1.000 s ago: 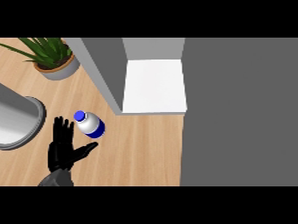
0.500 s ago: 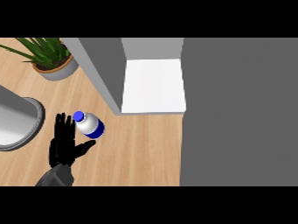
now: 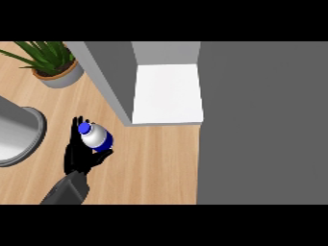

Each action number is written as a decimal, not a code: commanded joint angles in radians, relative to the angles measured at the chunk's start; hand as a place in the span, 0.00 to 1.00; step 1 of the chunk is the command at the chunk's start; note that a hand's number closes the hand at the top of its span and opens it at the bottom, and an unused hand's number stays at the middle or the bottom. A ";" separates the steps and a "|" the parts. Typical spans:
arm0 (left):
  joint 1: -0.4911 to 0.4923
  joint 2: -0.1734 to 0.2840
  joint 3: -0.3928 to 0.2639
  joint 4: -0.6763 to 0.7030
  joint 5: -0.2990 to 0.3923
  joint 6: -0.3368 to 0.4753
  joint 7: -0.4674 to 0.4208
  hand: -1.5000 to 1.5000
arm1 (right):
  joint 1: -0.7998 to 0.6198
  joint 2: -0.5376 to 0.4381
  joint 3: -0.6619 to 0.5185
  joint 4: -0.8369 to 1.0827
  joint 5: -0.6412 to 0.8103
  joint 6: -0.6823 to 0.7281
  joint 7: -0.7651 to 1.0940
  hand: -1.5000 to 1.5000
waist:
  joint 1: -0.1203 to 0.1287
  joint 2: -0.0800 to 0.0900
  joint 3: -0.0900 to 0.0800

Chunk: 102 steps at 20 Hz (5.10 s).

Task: Pick up the bottled water, place it into the cabinet and close the cabinet

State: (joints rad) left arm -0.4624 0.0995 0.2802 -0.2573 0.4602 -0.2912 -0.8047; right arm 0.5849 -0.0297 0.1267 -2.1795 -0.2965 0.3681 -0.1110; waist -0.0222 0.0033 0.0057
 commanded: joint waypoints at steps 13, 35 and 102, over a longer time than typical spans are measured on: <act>-0.028 -0.080 -0.031 0.043 -0.052 0.000 -0.096 1.00 | 0.029 -0.024 -0.030 -0.008 -0.025 0.019 -0.005 0.00 | 0.006 -0.001 -0.007; 0.219 0.017 -0.103 -0.380 0.029 -0.227 0.236 1.00 | 0.015 -0.019 -0.020 0.068 0.016 0.032 -0.076 0.00 | 0.023 -0.006 -0.005; -0.718 -0.086 -0.456 0.121 -0.182 0.945 0.344 1.00 | -0.096 -0.025 0.073 0.088 0.003 -0.046 -0.005 0.00 | -0.036 0.020 -0.006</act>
State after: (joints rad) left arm -1.1506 0.0124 -0.1617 -0.1968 0.3161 0.5990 -0.4528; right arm 0.5338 -0.0545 0.2063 -2.0862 -0.2971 0.3417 -0.1478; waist -0.0594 0.0216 -0.0001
